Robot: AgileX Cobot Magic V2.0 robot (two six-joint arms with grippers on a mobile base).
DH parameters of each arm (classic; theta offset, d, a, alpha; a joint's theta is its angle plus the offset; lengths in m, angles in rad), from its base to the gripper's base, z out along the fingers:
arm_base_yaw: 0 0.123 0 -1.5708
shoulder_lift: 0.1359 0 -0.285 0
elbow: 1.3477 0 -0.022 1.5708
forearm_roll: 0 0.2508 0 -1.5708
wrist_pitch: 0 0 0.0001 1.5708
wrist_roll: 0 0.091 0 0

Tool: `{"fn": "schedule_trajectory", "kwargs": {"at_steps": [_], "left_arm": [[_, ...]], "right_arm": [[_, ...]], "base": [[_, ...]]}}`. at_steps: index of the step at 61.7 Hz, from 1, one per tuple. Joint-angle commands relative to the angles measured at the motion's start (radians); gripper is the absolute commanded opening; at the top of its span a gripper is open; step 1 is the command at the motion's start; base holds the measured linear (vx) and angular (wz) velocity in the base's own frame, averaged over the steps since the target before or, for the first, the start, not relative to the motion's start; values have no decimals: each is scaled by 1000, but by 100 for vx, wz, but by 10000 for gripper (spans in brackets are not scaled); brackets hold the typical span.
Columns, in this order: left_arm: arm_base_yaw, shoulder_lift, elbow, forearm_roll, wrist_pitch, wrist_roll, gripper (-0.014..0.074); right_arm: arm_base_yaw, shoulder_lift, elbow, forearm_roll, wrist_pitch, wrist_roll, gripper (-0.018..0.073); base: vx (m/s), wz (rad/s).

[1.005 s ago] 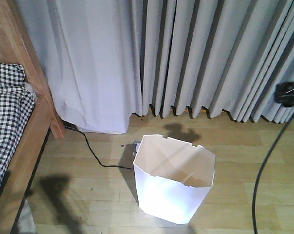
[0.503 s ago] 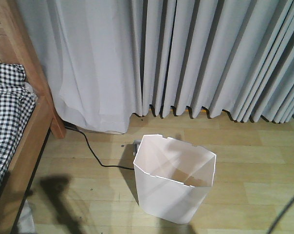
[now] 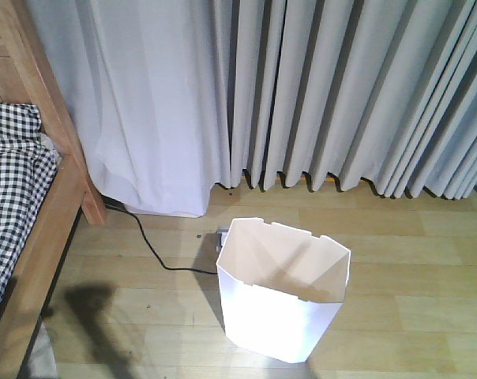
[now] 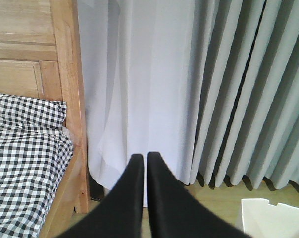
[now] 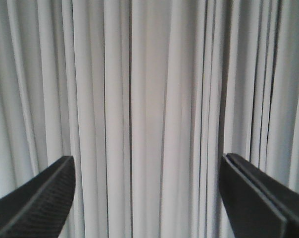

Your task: Move trash bin to bedside with robot

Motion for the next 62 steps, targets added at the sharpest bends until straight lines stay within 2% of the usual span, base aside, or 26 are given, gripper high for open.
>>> {"fn": "schedule_trajectory", "kwargs": {"at_steps": [1, 6, 18, 25, 29, 40, 42, 62], "left_arm": [[0, -14, 12, -4, -65, -5, -6], [0, -14, 12, -4, -65, -5, -6], [0, -14, 12, -4, -65, -5, -6], [0, -14, 12, -4, -65, -5, -6], [0, -14, 12, -4, -65, -5, -6], [0, -14, 12, -4, -65, -5, -6], [0, -14, 12, -4, -65, -5, -6], [0, -14, 12, -4, -65, -5, -6]], "right_arm": [[3, -23, -17, 17, 23, -1, 585], [3, -27, -16, 17, 41, 0, 585], [3, -24, 6, 17, 203, -4, 568], [3, -24, 19, 18, 225, -9, 514], [3, -24, 30, 18, 220, -9, 431], [3, -24, 51, 18, 190, -7, 29], [3, -24, 51, 18, 191, -3, -17], [3, -24, 50, 18, 195, -2, -9]], "base": [[0, 0], [0, 0], [0, 0], [0, 0], [0, 0], [0, 0], [0, 0], [0, 0]]}}
